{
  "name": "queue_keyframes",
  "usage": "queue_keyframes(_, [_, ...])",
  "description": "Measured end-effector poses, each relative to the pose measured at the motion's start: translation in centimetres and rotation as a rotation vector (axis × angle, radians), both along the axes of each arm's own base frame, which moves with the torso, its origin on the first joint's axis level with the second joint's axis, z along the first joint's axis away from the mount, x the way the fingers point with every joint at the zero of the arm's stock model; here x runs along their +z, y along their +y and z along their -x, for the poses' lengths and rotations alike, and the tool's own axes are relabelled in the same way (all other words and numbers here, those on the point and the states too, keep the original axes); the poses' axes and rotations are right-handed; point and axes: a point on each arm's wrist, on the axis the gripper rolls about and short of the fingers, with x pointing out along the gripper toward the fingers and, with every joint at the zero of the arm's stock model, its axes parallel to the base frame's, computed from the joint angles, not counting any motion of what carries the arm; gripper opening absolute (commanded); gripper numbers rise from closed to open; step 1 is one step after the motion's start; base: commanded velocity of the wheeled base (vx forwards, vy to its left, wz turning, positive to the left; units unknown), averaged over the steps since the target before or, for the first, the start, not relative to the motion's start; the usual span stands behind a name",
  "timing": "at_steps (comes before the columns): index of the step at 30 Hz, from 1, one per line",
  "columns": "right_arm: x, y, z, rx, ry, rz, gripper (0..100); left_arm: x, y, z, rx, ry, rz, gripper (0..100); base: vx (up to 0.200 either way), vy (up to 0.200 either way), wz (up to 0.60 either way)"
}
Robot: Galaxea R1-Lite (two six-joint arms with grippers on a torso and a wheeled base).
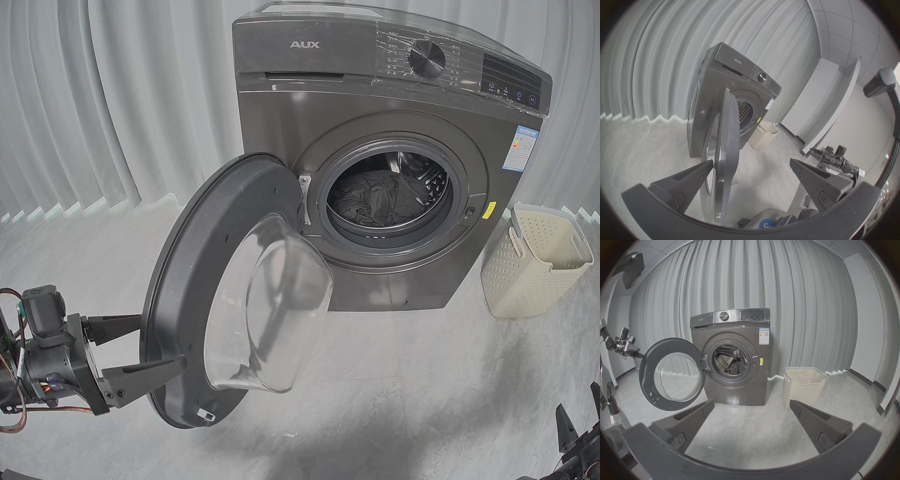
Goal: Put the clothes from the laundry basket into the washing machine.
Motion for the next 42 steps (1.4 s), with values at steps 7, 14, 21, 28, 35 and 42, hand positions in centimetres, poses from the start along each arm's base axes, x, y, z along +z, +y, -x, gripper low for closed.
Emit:
queue_keyframes(7, [0.0, 0.0, 0.0, 0.000, 0.000, 0.000, 100, 0.6, -1.0, -0.2, 0.079, 0.022, 0.032, 100, 0.000, 0.000, 0.00])
queue_keyframes(14, [0.0, 0.0, 0.0, 0.000, 0.000, 0.000, 100, 2.2, -0.6, -0.2, 0.198, -0.058, 0.094, 100, 0.000, 0.000, 0.00])
queue_keyframes(21, [0.0, 0.0, 0.0, 0.000, 0.000, 0.000, 100, 2.8, 1.0, 0.0, 0.319, -0.106, 0.096, 100, 0.000, 0.000, 0.00])
queue_keyframes(28, [0.0, 0.0, 0.0, 0.000, 0.000, 0.000, 100, 2.0, 2.7, -1.1, 0.443, -0.142, -0.019, 100, 0.000, 0.000, 0.00])
queue_keyframes(35, [0.0, 0.0, 0.0, 0.000, 0.000, 0.000, 100, 0.0, 2.1, -2.1, 0.407, -0.078, -0.096, 100, 0.000, 0.000, 0.00])
queue_keyframes(42, [0.0, 0.0, 0.0, -0.001, 0.000, 0.000, 100, -0.7, 0.3, -3.0, 0.318, -0.041, -0.118, 100, 0.000, 0.000, 0.00])
